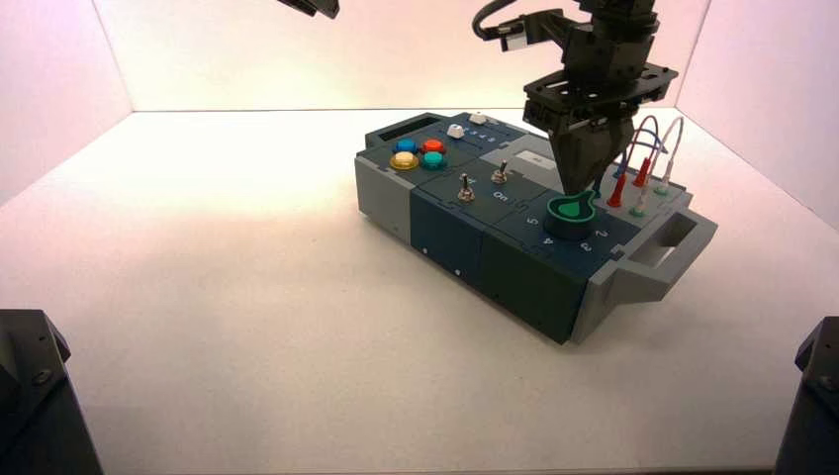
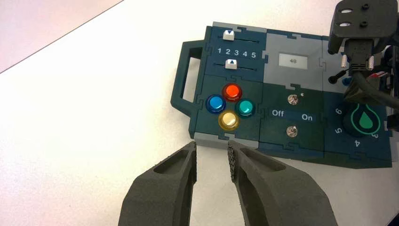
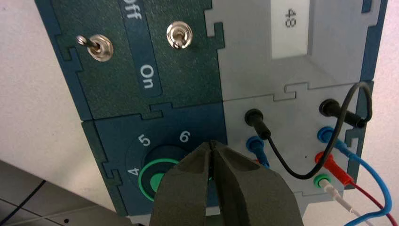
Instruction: Turn the knob to position 2.
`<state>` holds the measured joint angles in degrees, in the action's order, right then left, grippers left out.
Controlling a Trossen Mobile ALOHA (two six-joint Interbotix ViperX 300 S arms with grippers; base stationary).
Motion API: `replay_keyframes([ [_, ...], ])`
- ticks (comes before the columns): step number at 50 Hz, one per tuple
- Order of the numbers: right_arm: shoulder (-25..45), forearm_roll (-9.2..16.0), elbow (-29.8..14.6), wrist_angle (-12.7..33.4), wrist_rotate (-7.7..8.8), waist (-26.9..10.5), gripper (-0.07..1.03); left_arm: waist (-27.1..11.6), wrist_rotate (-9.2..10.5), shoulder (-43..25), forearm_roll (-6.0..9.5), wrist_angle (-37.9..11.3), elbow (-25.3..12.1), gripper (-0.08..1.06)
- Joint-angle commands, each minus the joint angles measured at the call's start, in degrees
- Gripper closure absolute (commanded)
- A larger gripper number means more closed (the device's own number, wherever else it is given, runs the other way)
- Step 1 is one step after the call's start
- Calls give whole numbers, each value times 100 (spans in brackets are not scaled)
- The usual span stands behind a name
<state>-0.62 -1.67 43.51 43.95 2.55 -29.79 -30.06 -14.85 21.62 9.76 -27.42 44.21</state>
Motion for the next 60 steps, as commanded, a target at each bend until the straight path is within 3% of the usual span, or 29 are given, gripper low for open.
replay_keyframes([
  [1, -211, -18, -18, 26, -18, 35, 98, -9, -35, 105, -9, 18, -88, 59],
  [16, -439, -35, 149, 132, -26, 211, 98, -9, -35, 123, -9, 18, -88, 59],
  [60, -712, -35, 510, 360, -62, 211, 98, -9, -26, 220, -9, -9, -62, 59],
])
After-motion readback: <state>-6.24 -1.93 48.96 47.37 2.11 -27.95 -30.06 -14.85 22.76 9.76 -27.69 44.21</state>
